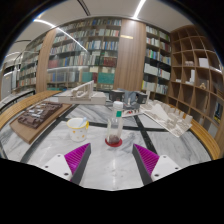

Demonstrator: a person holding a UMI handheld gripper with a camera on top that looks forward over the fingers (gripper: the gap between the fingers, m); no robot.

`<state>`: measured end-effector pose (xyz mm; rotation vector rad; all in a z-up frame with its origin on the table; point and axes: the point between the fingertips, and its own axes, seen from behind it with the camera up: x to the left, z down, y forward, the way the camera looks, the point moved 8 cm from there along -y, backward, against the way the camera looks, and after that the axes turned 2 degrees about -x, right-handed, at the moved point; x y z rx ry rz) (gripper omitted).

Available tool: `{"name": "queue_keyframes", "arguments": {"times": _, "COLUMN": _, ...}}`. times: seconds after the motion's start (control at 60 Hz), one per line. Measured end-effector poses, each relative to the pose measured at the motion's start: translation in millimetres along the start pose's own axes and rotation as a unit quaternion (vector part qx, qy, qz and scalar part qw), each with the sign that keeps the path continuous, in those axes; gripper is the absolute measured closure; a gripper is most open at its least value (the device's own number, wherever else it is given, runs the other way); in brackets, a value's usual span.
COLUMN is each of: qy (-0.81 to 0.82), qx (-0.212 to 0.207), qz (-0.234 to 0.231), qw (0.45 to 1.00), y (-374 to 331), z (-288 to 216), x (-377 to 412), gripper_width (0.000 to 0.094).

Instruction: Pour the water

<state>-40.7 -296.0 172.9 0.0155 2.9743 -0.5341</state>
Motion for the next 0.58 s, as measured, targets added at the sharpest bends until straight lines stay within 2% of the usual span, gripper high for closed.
{"name": "queue_keyframes", "arguments": {"times": 0.283, "qy": -0.002, "qx": -0.028, "qz": 0.016, "qw": 0.999, "y": -115.8, "z": 2.1, "x": 5.5, "gripper_width": 0.0081}}
{"name": "queue_keyframes", "arguments": {"times": 0.583, "qy": -0.011, "qx": -0.041, "qz": 0.020, "qw": 0.999, "y": -152.2, "z": -1.8, "x": 0.4, "gripper_width": 0.0085}}
